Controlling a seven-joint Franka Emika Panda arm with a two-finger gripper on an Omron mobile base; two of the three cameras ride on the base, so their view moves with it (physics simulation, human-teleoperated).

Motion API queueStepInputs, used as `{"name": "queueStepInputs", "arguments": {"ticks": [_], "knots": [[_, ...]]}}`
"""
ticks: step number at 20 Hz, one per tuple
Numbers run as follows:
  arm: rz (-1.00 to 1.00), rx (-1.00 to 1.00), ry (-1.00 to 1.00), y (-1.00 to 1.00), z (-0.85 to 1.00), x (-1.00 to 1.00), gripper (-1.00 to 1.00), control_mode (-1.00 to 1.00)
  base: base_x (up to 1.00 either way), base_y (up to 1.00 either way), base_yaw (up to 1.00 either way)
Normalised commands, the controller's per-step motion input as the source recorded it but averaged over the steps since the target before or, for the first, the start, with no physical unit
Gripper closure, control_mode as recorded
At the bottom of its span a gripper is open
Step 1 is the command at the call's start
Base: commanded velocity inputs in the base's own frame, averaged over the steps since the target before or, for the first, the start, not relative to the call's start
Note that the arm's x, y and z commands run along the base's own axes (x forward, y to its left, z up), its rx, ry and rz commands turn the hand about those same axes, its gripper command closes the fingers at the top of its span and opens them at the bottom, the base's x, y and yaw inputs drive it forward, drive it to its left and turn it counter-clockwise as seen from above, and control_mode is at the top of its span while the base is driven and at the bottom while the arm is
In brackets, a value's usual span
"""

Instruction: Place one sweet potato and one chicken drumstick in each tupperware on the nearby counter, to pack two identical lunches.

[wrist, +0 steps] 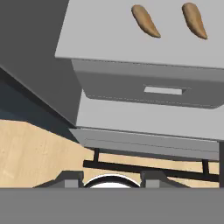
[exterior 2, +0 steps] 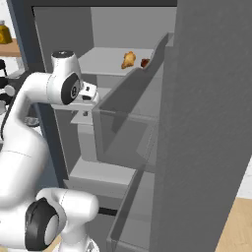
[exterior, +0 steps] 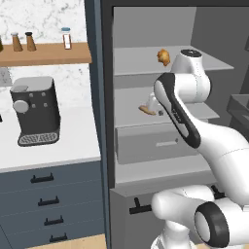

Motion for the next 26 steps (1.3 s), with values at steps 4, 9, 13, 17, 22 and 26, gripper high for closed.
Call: {"name": "queueStepInputs", "arguments": {"ticks": [4,9,13,17,22,26], "knots": [[0.00,-0.12,-0.05,0.30,-0.40,-0.18,-1.00,-1.00,0.00,0.00,0.00],[0.04,-0.21,-0.02,0.25,-0.49,-0.05,-1.00,-1.00,0.00,0.00,0.00],[0.17,-0.06,-0.24,-0.20,-0.03,0.43,-1.00,-1.00,0.00,0.00,0.00],[0.23,0.02,-0.26,-0.46,0.04,0.86,-1.00,-1.00,0.00,0.00,0.00],[0.19,0.01,-0.02,-0.54,-0.13,1.00,-1.00,-1.00,0.00,0.00,0.00],[0.06,0.00,0.18,-0.36,-0.42,1.00,-1.00,-1.00,0.00,0.00,0.00]]}}
